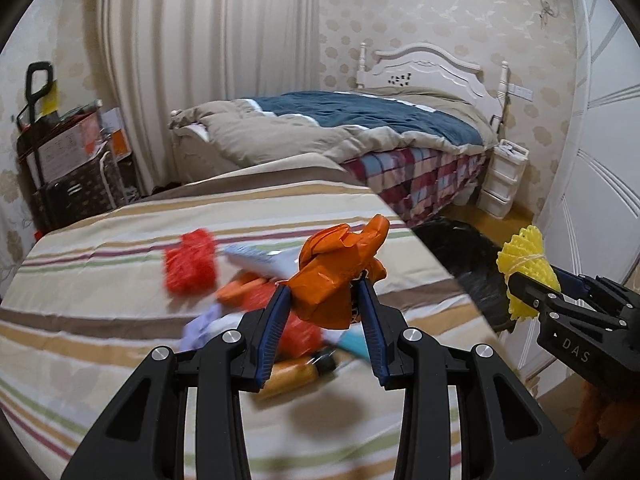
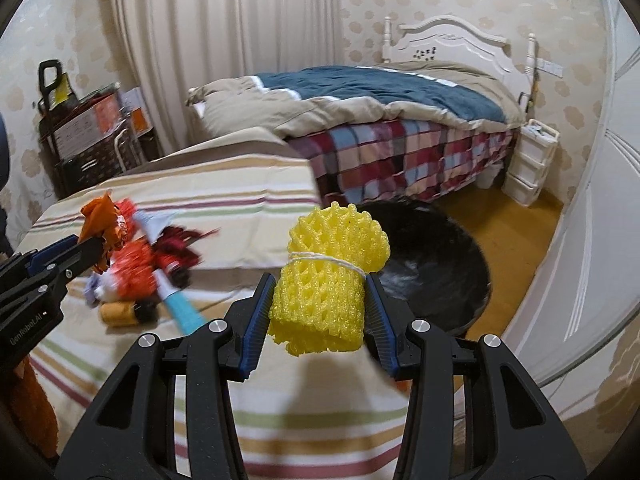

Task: Collect trash
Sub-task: 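Carry both items over the black bin and open both grippers to drop them, then return both grippers to the trash pile on the bedspread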

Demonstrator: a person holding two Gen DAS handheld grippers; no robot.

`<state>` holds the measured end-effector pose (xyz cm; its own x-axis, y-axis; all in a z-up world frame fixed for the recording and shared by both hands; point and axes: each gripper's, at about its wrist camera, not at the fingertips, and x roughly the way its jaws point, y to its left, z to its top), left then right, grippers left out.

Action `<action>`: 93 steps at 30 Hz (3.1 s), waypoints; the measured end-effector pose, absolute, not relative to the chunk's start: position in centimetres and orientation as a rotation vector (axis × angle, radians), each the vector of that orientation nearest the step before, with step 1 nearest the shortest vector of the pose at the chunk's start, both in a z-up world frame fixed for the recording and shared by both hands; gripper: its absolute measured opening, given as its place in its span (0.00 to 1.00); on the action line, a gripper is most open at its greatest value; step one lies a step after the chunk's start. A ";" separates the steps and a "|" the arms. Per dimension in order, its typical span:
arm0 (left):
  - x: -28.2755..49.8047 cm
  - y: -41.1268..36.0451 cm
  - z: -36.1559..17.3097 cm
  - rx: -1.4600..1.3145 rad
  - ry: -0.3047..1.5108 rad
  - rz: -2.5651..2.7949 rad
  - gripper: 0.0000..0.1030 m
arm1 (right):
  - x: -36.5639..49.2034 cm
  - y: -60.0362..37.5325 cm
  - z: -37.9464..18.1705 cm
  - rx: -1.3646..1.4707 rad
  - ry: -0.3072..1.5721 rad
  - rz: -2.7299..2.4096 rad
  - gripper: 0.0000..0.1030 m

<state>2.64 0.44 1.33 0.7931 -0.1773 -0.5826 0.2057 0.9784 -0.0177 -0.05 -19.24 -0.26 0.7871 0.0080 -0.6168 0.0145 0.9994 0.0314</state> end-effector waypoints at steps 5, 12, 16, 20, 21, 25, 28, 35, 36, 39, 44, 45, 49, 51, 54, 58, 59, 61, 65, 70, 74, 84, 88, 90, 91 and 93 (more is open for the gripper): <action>4.4 -3.1 0.8 0.089 0.618 -0.244 0.37 | 1.9 -21.8 -0.7 0.036 0.667 -0.051 0.43; 7.8 -8.0 -0.6 0.112 0.652 -0.288 0.37 | 4.8 -25.3 -1.9 0.050 0.683 -0.092 0.43; 9.3 -10.0 -1.4 0.126 0.668 -0.298 0.37 | 5.9 -27.2 -2.7 0.068 0.693 -0.112 0.43; 11.0 -12.0 -2.3 0.144 0.694 -0.309 0.37 | 6.8 -28.8 -3.3 0.082 0.699 -0.127 0.43; 11.4 -12.6 -2.6 0.152 0.699 -0.312 0.37 | 7.0 -29.1 -3.4 0.085 0.701 -0.126 0.43; 12.3 -13.9 -3.2 0.172 0.713 -0.316 0.37 | 7.9 -30.2 -4.0 0.094 0.712 -0.127 0.43; 13.3 -14.7 -3.5 0.176 0.728 -0.312 0.37 | 8.5 -30.7 -4.4 0.096 0.717 -0.134 0.43; 14.1 -16.0 -4.1 0.194 0.738 -0.307 0.37 | 9.3 -31.7 -5.1 0.118 0.726 -0.139 0.43; 14.1 -16.1 -4.1 0.199 0.736 -0.307 0.37 | 9.3 -31.9 -5.2 0.121 0.727 -0.140 0.43; 14.4 -16.6 -4.2 0.207 0.737 -0.309 0.37 | 9.6 -32.3 -5.5 0.126 0.734 -0.144 0.43; 14.9 -17.1 -4.3 0.215 0.744 -0.313 0.37 | 10.0 -32.8 -5.8 0.131 0.741 -0.151 0.44; 15.0 -17.2 -4.3 0.216 0.745 -0.309 0.38 | 10.0 -32.9 -5.9 0.132 0.739 -0.153 0.45; 15.0 -16.9 -4.2 0.205 0.741 -0.294 0.57 | 10.1 -33.2 -5.9 0.136 0.740 -0.165 0.49; 14.8 -16.7 -4.1 0.201 0.734 -0.285 0.63 | 10.0 -33.2 -5.9 0.134 0.734 -0.175 0.53; 14.7 -16.4 -3.8 0.199 0.721 -0.265 0.72 | 9.8 -33.4 -5.8 0.135 0.731 -0.187 0.55; 14.4 -15.6 -3.3 0.189 0.720 -0.242 0.75 | 9.4 -33.4 -5.4 0.140 0.724 -0.199 0.59; 14.5 -15.4 -3.2 0.185 0.721 -0.239 0.75 | 9.3 -33.4 -5.3 0.142 0.721 -0.199 0.61; 14.2 -14.8 -2.9 0.171 0.723 -0.227 0.77 | 9.1 -33.2 -5.1 0.147 0.716 -0.204 0.64; 13.4 -13.5 -2.4 0.170 0.716 -0.210 0.78 | 8.3 -32.6 -4.5 0.150 0.707 -0.203 0.72; 11.9 -11.7 -1.9 0.159 0.713 -0.188 0.78 | 7.1 -31.0 -3.8 0.149 0.695 -0.178 0.74; 10.8 -9.7 -1.5 0.148 0.716 -0.166 0.78 | 6.1 -29.4 -3.6 0.144 0.696 -0.152 0.74; 6.6 -3.9 -1.4 0.129 0.720 -0.099 0.78 | 3.1 -25.1 -4.2 0.138 0.719 -0.088 0.74; 5.4 -1.1 -1.6 0.116 0.722 -0.050 0.78 | 2.1 -23.1 -4.3 0.122 0.724 -0.058 0.74; 4.8 0.5 -1.7 0.106 0.726 -0.024 0.78 | 1.7 -22.1 -4.3 0.111 0.726 -0.041 0.74; 4.5 1.0 -1.8 0.103 0.726 -0.015 0.78 | 1.5 -21.7 -4.2 0.105 0.726 -0.034 0.74; 4.0 2.4 -1.9 0.092 0.729 0.008 0.78 | 1.1 -20.6 -4.3 0.093 0.726 -0.016 0.74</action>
